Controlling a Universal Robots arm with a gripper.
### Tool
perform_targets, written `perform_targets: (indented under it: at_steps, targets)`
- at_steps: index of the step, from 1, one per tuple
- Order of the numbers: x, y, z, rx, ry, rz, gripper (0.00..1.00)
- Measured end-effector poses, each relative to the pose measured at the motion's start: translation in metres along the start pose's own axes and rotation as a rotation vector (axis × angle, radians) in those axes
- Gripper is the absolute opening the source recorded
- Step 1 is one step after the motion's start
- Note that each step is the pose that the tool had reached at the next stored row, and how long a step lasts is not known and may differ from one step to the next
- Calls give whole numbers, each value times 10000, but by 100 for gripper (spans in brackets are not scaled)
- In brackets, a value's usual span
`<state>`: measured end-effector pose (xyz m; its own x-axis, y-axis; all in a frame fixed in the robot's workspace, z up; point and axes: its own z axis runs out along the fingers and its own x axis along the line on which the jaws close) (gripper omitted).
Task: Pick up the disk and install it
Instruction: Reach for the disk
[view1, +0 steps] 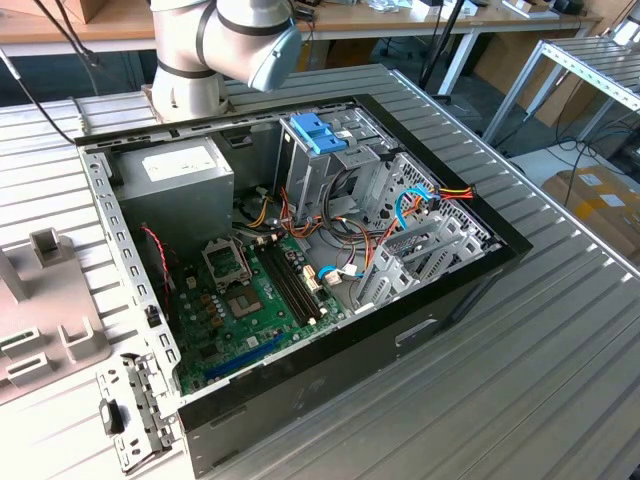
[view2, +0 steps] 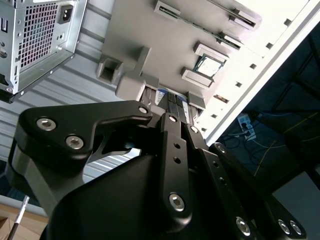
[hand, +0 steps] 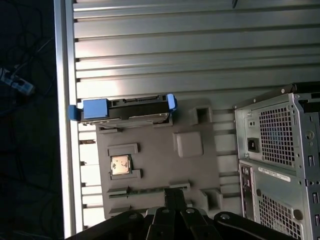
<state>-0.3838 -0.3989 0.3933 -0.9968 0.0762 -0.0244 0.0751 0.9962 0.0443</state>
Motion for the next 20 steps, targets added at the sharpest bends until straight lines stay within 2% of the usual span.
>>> perform_targets:
  at_steps: [9,20]
  targets:
    - [102,-8,-3,0,0,0,11]
    - [184,-14,-5,0,-1,0,11]
